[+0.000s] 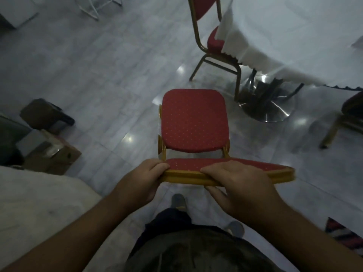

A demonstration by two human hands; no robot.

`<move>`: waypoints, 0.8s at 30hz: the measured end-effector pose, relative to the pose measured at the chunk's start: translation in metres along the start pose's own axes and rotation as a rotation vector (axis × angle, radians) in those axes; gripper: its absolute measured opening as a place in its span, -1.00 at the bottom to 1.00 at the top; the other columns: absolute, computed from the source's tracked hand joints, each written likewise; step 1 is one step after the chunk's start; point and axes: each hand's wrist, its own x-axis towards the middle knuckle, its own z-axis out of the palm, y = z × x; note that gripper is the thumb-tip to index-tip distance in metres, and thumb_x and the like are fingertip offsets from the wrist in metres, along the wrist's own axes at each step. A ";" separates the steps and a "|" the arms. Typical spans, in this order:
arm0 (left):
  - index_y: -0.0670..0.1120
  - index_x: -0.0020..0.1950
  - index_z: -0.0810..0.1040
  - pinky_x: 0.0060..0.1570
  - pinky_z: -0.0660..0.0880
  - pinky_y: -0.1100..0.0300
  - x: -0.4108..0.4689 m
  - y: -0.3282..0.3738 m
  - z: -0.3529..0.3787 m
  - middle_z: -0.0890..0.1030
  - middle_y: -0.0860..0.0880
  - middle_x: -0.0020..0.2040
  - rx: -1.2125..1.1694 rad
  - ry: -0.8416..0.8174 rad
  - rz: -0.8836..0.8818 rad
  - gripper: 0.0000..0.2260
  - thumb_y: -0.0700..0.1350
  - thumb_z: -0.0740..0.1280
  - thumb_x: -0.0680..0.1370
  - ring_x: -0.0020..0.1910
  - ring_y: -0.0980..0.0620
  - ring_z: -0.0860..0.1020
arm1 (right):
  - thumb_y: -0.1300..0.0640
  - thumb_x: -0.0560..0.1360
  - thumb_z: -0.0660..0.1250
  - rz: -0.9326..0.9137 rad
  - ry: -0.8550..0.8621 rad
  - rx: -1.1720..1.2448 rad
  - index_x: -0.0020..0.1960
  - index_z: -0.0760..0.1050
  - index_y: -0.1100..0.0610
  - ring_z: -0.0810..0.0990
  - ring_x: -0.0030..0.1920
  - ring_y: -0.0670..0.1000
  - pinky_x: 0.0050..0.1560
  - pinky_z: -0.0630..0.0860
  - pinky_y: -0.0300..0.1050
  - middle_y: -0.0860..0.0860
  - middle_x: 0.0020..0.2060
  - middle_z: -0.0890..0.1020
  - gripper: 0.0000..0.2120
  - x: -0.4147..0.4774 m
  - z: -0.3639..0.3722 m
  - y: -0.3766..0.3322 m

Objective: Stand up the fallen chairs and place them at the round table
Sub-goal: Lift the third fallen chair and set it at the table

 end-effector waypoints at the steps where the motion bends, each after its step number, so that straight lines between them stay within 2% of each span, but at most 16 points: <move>1: -0.14 0.29 0.52 -0.10 0.64 -0.02 0.003 0.000 0.001 0.59 -0.10 0.12 -0.012 0.026 -0.041 -0.70 -0.24 0.38 0.55 0.03 -0.04 0.56 | -0.04 0.51 0.34 -0.005 0.030 -0.026 0.14 0.65 0.06 0.70 -0.10 0.03 -0.22 0.62 -0.02 -0.02 -0.03 0.73 -0.71 0.005 0.003 0.003; 3: -0.15 0.28 0.55 0.00 0.62 0.03 0.014 0.007 0.004 0.58 -0.08 0.12 -0.030 0.075 -0.086 -0.61 -0.37 0.43 0.48 0.07 -0.02 0.54 | -0.02 0.52 0.35 -0.036 0.086 -0.090 0.11 0.66 0.12 0.70 -0.13 0.07 -0.23 0.60 -0.02 0.03 -0.04 0.73 -0.72 0.016 0.010 0.007; 6: -0.15 0.32 0.56 0.14 0.52 0.19 0.034 0.034 0.010 0.61 -0.10 0.16 -0.069 0.151 -0.038 -0.61 -0.36 0.41 0.51 0.12 0.00 0.53 | -0.01 0.56 0.34 -0.070 0.109 -0.108 0.12 0.65 0.14 0.70 -0.14 0.09 -0.25 0.58 0.04 0.05 -0.04 0.73 -0.73 0.030 0.024 0.010; 9: -0.16 0.26 0.59 0.11 0.52 0.16 0.040 0.049 0.013 0.65 -0.10 0.10 -0.095 0.193 0.004 -0.74 -0.26 0.32 0.57 0.08 0.00 0.57 | 0.02 0.54 0.38 -0.062 0.104 -0.065 0.14 0.65 0.10 0.70 -0.12 0.08 -0.22 0.58 0.06 0.04 -0.04 0.74 -0.76 0.036 0.036 0.009; 14: -0.13 0.23 0.61 0.05 0.58 0.10 0.040 0.050 0.013 0.67 -0.08 0.08 -0.029 0.214 -0.047 -0.73 -0.14 0.24 0.59 0.05 -0.01 0.59 | -0.02 0.51 0.37 -0.011 0.110 0.003 0.14 0.66 0.06 0.69 -0.10 0.03 -0.13 0.57 0.02 -0.02 -0.05 0.73 -0.74 0.038 0.036 0.006; 16: -0.09 0.24 0.60 0.05 0.59 0.06 0.043 0.057 0.012 0.66 -0.05 0.08 0.015 0.191 -0.090 -0.71 -0.09 0.21 0.58 0.06 -0.01 0.60 | -0.13 0.50 0.34 0.013 0.047 0.034 0.16 0.63 0.02 0.67 -0.05 0.00 -0.05 0.57 0.02 -0.05 -0.02 0.72 -0.67 0.037 0.030 0.010; 19: -0.03 0.27 0.55 0.12 0.55 -0.01 0.051 0.073 0.016 0.63 0.00 0.14 0.048 0.141 -0.142 -0.68 -0.04 0.27 0.53 0.12 0.01 0.57 | -0.43 0.46 0.22 0.125 -0.081 -0.041 0.15 0.55 -0.08 0.56 -0.01 -0.07 0.04 0.49 0.00 -0.13 -0.01 0.63 -0.50 0.027 0.013 0.036; 22: 0.03 0.19 0.52 0.08 0.50 0.00 0.071 0.090 0.025 0.59 0.07 0.10 0.058 0.115 -0.142 -0.71 0.13 0.30 0.54 0.07 0.05 0.53 | -0.58 0.39 0.13 0.239 -0.146 -0.081 0.01 0.48 -0.14 0.47 -0.14 -0.13 -0.11 0.41 -0.12 -0.22 -0.15 0.51 -0.45 0.010 -0.002 0.079; 24: 0.03 0.05 0.53 -0.09 0.47 0.07 0.086 0.095 0.032 0.58 0.07 -0.03 0.088 0.151 -0.114 -0.68 0.26 0.27 0.57 -0.07 0.07 0.51 | -0.57 0.39 0.14 0.288 -0.146 -0.063 -0.05 0.38 -0.18 0.38 -0.20 -0.17 -0.19 0.32 -0.17 -0.28 -0.22 0.38 -0.52 -0.001 -0.006 0.096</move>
